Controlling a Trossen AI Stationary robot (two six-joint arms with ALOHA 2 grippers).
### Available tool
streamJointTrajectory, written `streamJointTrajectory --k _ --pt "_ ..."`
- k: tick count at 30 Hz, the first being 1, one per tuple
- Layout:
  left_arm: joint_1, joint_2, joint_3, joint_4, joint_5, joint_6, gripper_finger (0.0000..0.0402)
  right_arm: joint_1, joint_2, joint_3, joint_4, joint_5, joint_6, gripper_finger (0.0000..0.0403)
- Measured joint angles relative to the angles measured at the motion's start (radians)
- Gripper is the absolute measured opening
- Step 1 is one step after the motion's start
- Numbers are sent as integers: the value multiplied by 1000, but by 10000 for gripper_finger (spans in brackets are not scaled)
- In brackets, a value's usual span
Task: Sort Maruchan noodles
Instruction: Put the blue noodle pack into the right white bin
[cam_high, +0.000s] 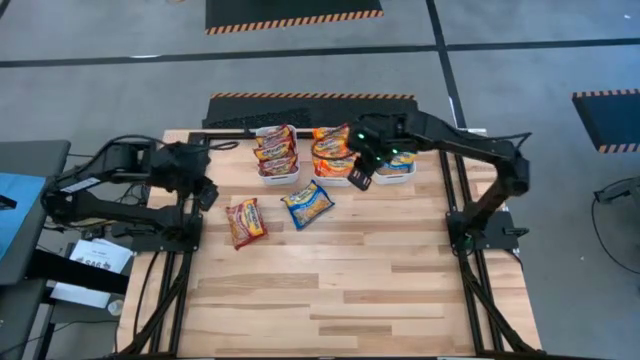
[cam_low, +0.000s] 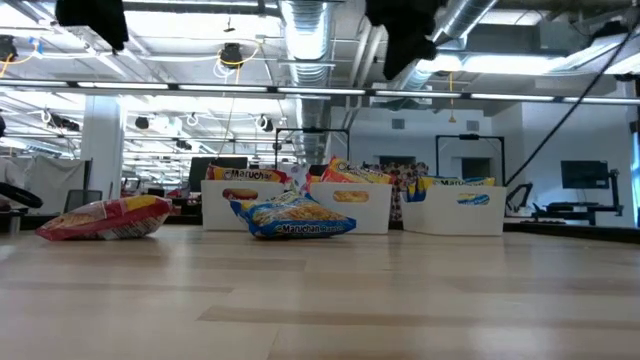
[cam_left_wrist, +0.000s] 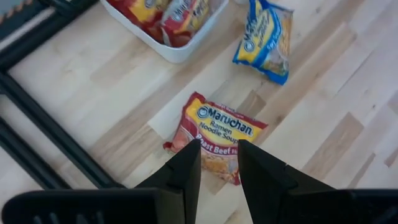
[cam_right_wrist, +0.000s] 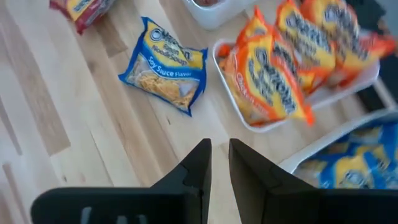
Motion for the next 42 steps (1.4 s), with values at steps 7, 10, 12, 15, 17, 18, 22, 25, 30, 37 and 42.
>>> streamJointTrajectory --k 7,10,12,15,17,18,22,25,30,37,42 --pt "-66 -82 -48 2 -42 -75 91 44 -168 -280 191 0 231 82" --pt "-68 -114 -109 2 -43 -74 91 92 -206 -349 275 0 313 82" --pt "-68 -131 -148 4 -43 -67 91 129 -215 -372 330 -1 346 82" --pt "-68 -138 -193 4 -40 -49 91 179 -210 -385 400 -23 367 82" --pt "-68 -138 -211 7 -22 -39 91 209 -185 -384 478 -28 346 82" --pt "-68 -137 -217 6 -15 -34 91 221 -170 -384 502 -27 319 82" --pt "-68 -135 -234 32 11 1 91 237 -103 -385 646 -61 263 84" --pt "-68 -136 -234 62 23 29 91 225 -57 -385 761 -95 318 93" --pt "-68 -135 -234 69 50 61 91 207 3 -385 988 -155 307 128" --pt "-68 -136 -234 69 56 98 91 151 20 -343 1152 -156 77 199" --pt "-68 -135 -234 115 56 103 91 77 30 -274 1270 -194 -92 223"
